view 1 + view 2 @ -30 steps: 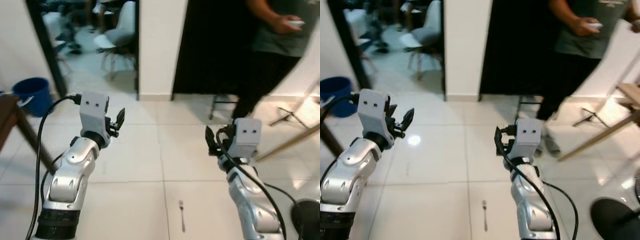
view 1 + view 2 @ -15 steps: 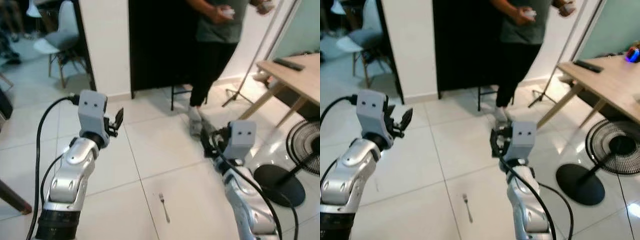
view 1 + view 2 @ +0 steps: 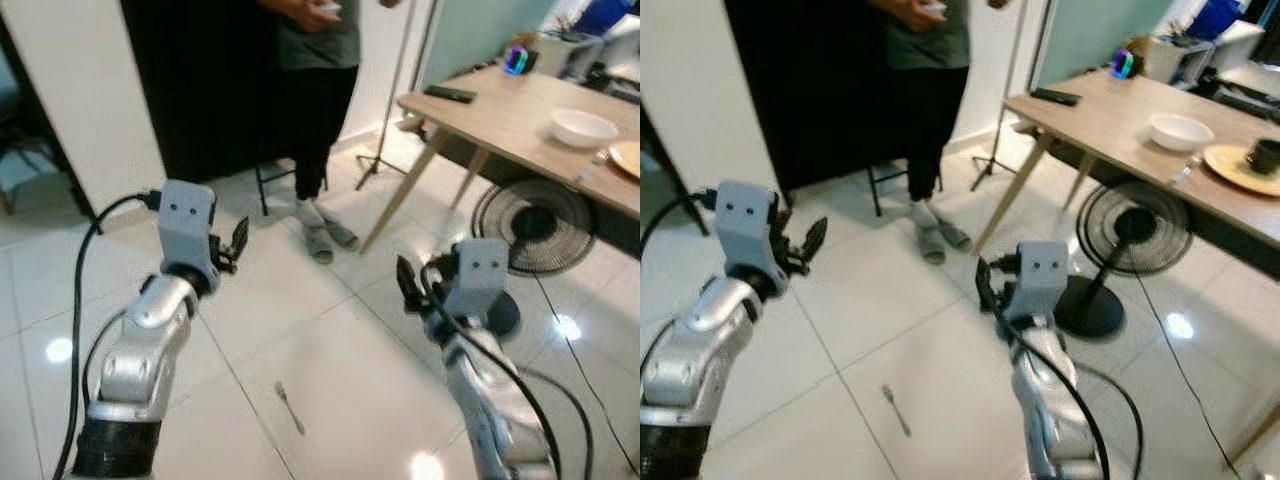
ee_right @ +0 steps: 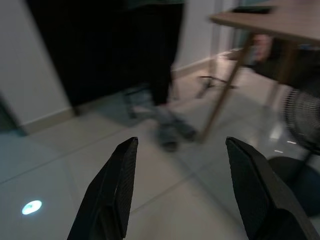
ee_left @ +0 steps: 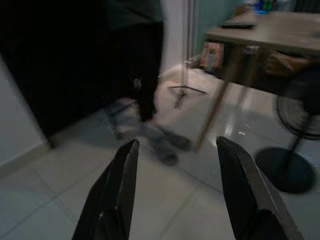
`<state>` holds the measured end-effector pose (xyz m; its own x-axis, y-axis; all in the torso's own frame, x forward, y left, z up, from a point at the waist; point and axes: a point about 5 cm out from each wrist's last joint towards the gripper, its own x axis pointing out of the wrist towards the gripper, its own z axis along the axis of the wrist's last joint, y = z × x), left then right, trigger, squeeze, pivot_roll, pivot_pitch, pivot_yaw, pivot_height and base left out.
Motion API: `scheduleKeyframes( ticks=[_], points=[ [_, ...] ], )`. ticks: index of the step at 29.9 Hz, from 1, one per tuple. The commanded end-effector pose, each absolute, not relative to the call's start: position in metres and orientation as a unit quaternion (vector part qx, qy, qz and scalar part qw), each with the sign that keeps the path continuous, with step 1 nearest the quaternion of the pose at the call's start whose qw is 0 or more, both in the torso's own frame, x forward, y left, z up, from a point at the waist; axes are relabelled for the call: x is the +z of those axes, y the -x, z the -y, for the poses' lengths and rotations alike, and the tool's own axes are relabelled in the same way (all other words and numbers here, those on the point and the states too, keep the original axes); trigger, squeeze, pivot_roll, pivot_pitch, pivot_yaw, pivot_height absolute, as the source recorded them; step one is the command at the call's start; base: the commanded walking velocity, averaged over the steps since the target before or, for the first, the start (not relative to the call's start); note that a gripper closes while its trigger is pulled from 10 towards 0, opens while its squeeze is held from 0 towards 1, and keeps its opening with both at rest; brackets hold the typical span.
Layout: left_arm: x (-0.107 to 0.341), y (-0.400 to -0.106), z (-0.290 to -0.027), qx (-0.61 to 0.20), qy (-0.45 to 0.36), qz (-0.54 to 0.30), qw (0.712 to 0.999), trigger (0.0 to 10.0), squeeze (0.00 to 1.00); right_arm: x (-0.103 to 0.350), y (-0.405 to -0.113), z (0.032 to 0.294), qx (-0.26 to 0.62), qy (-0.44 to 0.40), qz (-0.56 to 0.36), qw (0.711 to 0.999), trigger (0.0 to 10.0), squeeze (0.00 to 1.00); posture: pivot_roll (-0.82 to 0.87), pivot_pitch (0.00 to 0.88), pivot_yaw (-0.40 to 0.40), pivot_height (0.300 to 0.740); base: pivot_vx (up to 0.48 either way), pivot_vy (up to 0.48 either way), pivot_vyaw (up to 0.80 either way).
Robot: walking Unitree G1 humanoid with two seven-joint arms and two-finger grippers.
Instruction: Setting the table
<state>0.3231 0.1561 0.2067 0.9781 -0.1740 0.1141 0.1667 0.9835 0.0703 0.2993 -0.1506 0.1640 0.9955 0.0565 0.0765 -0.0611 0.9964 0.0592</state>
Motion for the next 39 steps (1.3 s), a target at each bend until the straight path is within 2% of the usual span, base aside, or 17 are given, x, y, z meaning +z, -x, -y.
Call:
scheduleKeyframes(
  ticks=[1, 39],
  points=[
    [0.2043, -0.3233, -0.156, -0.087, -0.034, 0.055, 0.994, 10.0, 0.0, 0.1616, -0.299, 0.1524, 0.027, -0.03, 0.032, 0.999, 10.0, 0.0, -0.07, 0.0, 0.051, 0.74, 0.0, 0.0, -0.8],
    [0.205, -0.3244, -0.1562, -0.086, -0.037, 0.054, 0.994, 10.0, 0.0, 0.1601, -0.2986, 0.1519, 0.023, -0.033, 0.029, 0.999, 10.0, 0.0, -0.06, 0.0, 0.057, 0.74, 0.0, 0.0, -0.8]
  ],
)
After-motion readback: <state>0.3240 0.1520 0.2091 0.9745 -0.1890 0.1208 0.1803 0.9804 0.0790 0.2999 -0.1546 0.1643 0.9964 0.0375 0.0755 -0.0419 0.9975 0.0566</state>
